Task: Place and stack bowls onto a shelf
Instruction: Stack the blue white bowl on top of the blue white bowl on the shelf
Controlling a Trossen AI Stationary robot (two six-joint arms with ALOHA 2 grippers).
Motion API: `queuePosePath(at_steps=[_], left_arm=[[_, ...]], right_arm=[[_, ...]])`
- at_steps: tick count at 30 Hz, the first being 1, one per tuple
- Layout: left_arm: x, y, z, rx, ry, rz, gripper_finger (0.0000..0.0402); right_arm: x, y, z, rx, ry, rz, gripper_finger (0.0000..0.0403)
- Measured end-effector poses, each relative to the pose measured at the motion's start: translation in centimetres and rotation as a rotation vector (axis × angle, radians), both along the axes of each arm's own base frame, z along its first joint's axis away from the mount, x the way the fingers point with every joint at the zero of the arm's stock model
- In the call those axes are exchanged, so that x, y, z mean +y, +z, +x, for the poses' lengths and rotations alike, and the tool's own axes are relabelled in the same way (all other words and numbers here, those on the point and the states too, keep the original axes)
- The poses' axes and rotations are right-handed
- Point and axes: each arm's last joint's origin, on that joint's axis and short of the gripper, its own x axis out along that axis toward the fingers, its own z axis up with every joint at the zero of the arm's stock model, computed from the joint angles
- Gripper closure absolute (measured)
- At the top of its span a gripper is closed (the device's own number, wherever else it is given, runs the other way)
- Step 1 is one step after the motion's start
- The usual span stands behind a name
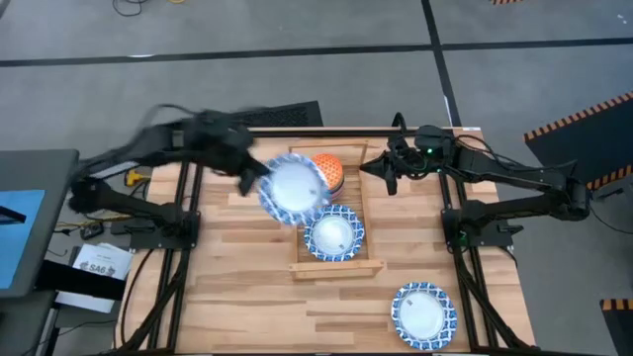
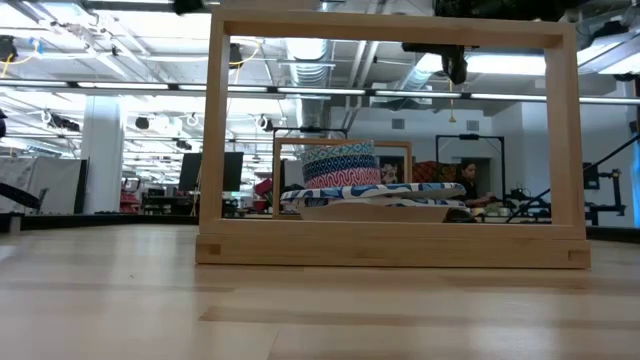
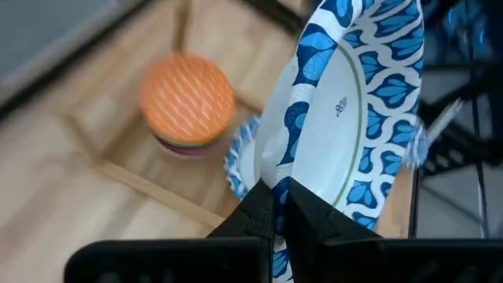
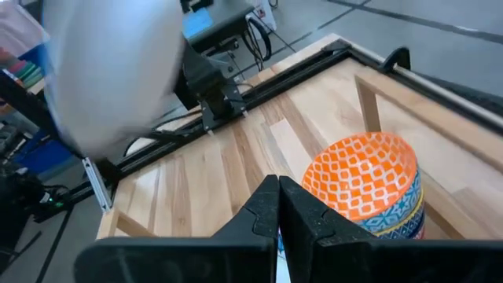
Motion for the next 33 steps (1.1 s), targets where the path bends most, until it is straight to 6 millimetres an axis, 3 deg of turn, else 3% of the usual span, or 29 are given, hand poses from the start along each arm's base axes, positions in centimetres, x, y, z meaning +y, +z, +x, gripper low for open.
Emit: queuePosePath(at_steps=[4,7,11,15,21,30,33], left_arm=[[1.6,-4.1,4.9,0.120,-0.023,-0.020,0.0401],[2.7,-6.9,8.4,0.168,-0.023,-0.029,0.0401],[2.7,-9.6,12.3,0.150,-0.091,-0.071,0.0401],[1.9,-12.6,14.7,0.208,-0.135,-0.142,0.0401],[-0.5,-15.3,16.4,0.302,-0.115,-0.203,0.0401],[-3.1,-15.7,16.6,0.279,0.185,-0.214,0.0401],[-3.4,-17.9,16.3,0.253,0.245,-0.329,0.0401]], right_arm=[[-0.4,2.2,-1.0,-0.081,-0.029,-0.035,0.0370],[-0.6,2.8,-1.7,-0.093,-0.049,-0.049,0.0369],[-0.5,3.6,-2.7,-0.124,-0.070,-0.064,0.0368],[-0.5,3.7,-3.3,-0.116,-0.078,-0.069,0.0368],[-0.5,3.6,-3.3,-0.105,-0.075,-0.078,0.0368],[-0.5,3.2,-3.4,-0.068,-0.069,-0.091,0.0368],[-0.4,3.2,-3.4,-0.065,-0.068,-0.095,0.0368]])
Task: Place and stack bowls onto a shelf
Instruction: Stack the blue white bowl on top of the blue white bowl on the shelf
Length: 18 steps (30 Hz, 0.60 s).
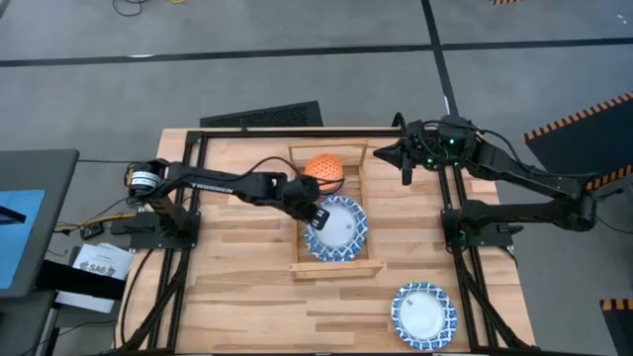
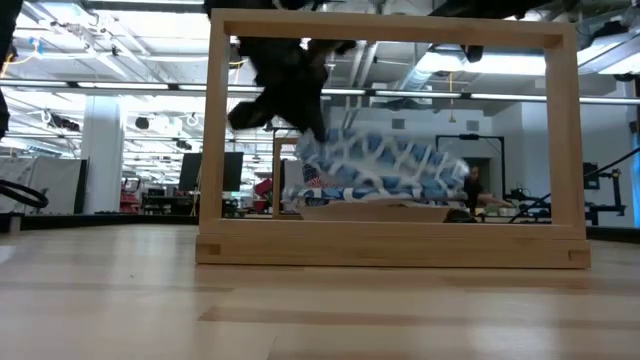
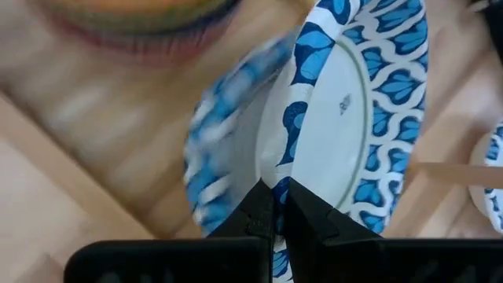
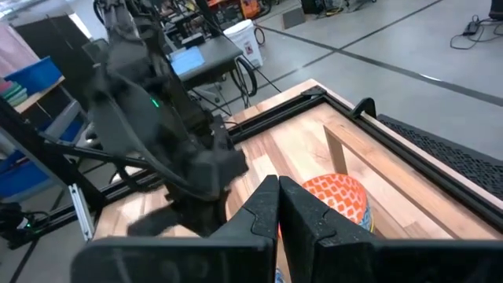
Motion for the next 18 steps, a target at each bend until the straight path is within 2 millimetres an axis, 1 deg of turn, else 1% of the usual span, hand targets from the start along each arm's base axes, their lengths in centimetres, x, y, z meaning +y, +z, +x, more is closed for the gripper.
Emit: queuePosePath(at_steps=[2,4,6,10,15,18], left_arm=[[-0.1,-1.2,-0.3,-0.026,0.037,-0.060,0.0401],[-0.1,-1.8,-0.4,-0.064,0.068,-0.102,0.0401],[-0.3,-2.4,-0.6,-0.060,0.084,-0.127,0.0401],[-0.4,-2.0,-0.1,-0.142,0.095,-0.140,0.0401],[-0.4,-2.1,-0.1,-0.134,0.082,-0.140,0.0400],[-0.3,-2.3,-0.3,-0.102,0.072,-0.145,0.0383]], right_arm=[[0.0,-0.1,0.0,0.008,-0.001,0.003,0.0368],[0.0,-0.1,0.0,0.013,0.002,-0.006,0.0368],[0.0,-0.1,0.0,0.014,0.002,-0.009,0.0368],[-0.2,-0.1,-0.1,0.017,-0.007,-0.013,0.0368],[-0.4,-0.3,-0.3,0.029,-0.026,-0.007,0.0368],[-0.4,-0.3,-0.3,0.029,-0.026,-0.006,0.0368]])
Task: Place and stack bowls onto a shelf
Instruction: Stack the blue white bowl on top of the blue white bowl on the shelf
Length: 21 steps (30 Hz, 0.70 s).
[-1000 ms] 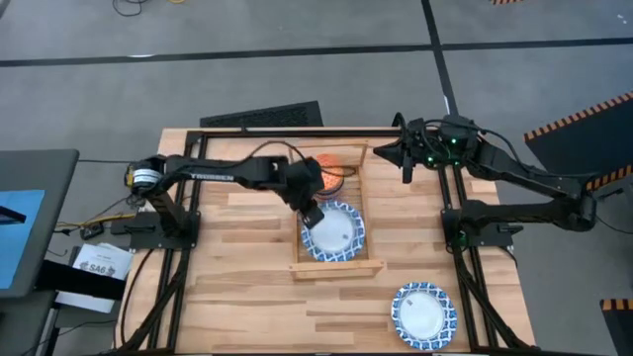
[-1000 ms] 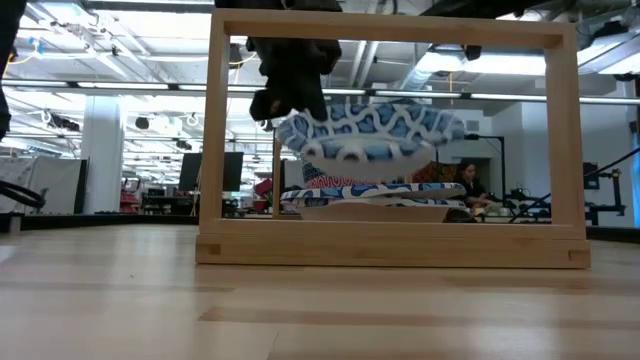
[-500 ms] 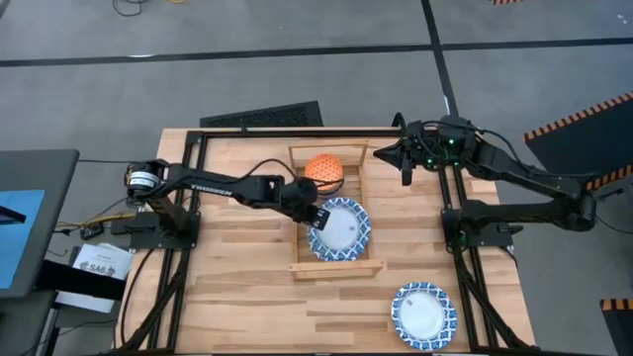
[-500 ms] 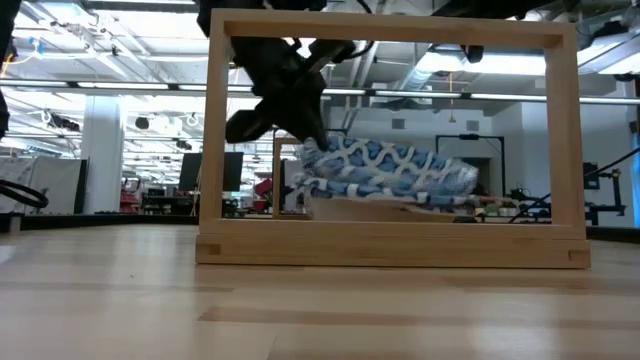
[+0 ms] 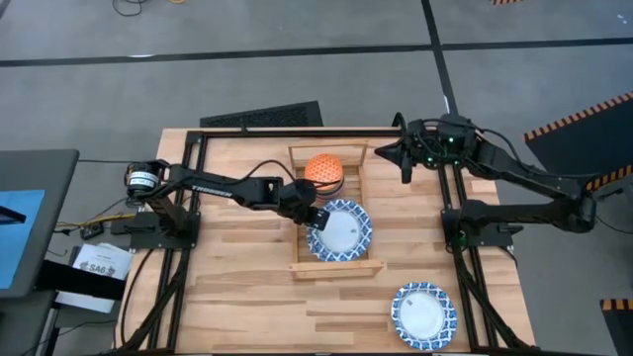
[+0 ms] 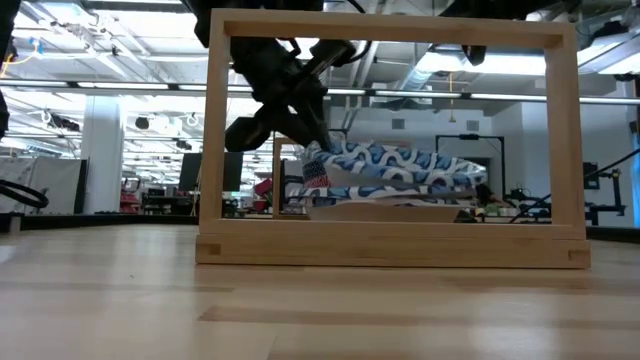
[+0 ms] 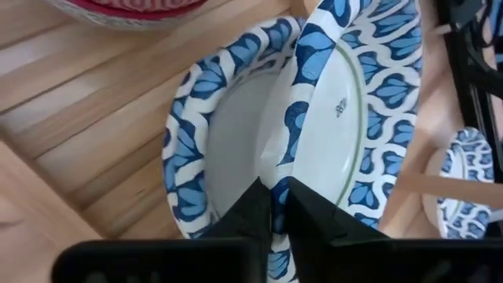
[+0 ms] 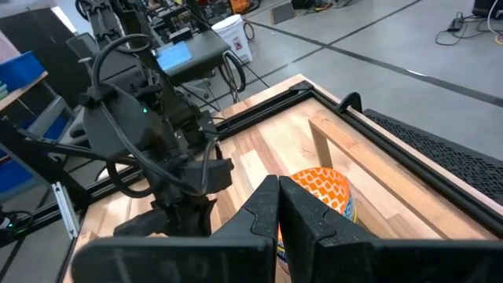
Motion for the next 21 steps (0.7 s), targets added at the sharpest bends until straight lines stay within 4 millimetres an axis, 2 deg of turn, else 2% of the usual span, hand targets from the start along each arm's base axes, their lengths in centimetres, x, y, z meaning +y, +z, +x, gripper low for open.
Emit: queuePosePath(at_steps=[9,13,17,21], left_arm=[[0.0,-0.1,-0.1,0.007,-0.066,-0.048,0.0282],[0.1,0.7,-0.4,-0.008,-0.110,-0.032,0.0246],[0.8,2.0,-1.9,0.023,-0.123,0.019,0.0224],[1.9,4.0,-4.0,0.067,-0.077,0.148,0.0215]], right_arm=[[0.0,0.0,0.0,0.000,-0.001,0.003,0.0368],[0.0,0.0,0.0,0.000,-0.001,0.004,0.0368],[0.0,0.0,0.0,-0.001,-0.001,0.005,0.0368],[0.0,0.0,0.0,-0.004,0.000,0.006,0.0368]])
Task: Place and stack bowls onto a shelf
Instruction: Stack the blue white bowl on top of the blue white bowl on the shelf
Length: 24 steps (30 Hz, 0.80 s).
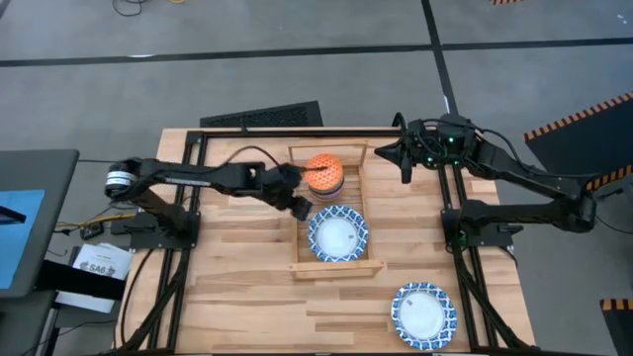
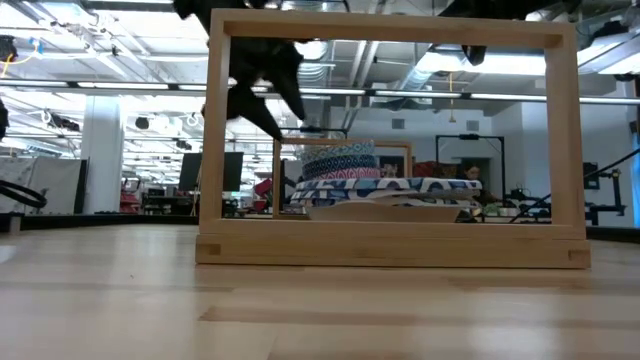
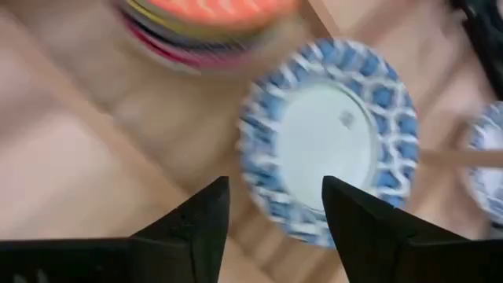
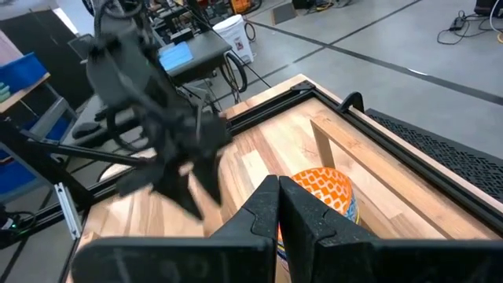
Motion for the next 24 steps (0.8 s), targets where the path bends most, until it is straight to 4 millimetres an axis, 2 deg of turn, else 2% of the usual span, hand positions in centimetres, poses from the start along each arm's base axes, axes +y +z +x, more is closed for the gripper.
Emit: queuePosePath(at_steps=[4,7,11,18,20,24], left_arm=[[0.4,2.7,-2.1,-0.027,0.028,0.202,0.0214],[0.2,5.0,-3.5,-0.109,0.037,0.358,0.0214],[-0.7,6.8,-6.0,-0.357,0.075,0.513,0.0213],[-1.5,4.1,-11.3,-0.796,0.121,0.527,0.0218],[-1.5,3.6,-12.5,-0.874,0.130,0.522,0.0222],[-1.5,3.0,-14.0,-0.904,0.169,0.521,0.0229]], right_arm=[[0.0,0.0,0.0,-0.002,-0.001,0.011,0.0368],[0.1,0.0,0.0,-0.005,0.004,0.027,0.0368],[0.3,0.0,0.1,-0.007,0.019,0.026,0.0368],[0.3,0.0,0.1,-0.015,0.015,0.067,0.0368],[0.3,0.0,0.1,-0.015,0.015,0.068,0.0368],[0.3,0.0,0.1,-0.016,0.014,0.070,0.0368]])
